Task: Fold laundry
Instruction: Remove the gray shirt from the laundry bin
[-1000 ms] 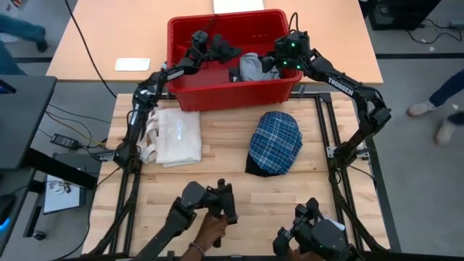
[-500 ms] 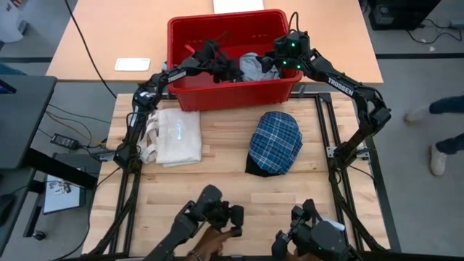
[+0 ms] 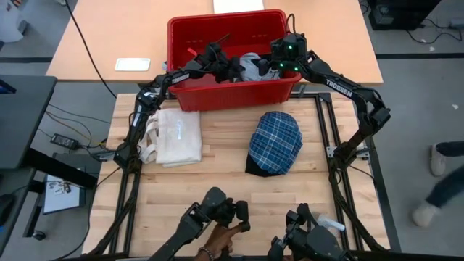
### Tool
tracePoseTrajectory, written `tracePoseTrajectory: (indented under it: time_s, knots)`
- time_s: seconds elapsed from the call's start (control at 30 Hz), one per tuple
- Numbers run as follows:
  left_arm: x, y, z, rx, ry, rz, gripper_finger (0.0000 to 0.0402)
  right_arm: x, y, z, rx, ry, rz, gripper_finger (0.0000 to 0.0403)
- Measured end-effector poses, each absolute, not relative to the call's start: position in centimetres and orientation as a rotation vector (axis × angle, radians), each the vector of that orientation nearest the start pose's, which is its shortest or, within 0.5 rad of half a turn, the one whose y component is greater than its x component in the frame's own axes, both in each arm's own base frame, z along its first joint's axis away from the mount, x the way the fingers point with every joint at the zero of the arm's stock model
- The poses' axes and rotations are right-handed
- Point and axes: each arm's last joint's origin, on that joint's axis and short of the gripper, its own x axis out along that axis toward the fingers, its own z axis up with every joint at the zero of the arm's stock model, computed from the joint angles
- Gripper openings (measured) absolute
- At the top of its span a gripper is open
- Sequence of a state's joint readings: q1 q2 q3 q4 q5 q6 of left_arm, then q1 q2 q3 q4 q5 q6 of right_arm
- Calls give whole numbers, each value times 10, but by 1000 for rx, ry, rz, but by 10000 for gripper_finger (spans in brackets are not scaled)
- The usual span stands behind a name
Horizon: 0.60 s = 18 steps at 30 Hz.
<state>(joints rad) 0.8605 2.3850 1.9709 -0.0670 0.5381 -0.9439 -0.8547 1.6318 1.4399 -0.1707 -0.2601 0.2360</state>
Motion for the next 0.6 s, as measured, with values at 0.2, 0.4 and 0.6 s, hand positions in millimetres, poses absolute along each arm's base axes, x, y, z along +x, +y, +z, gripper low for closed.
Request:
tracePoseTrajectory:
  time_s: [0.2,0.4,0.6]
  knots:
    - [382,395,208,-1162,70,468,350,254,-279,345,423,244,-622,270]
    - [388,395,196,-1205,58,483,336,254,-280,346,419,236,-621,270]
    - [398,392,172,-1267,66,478,320,254,-280,346,424,228,-620,270]
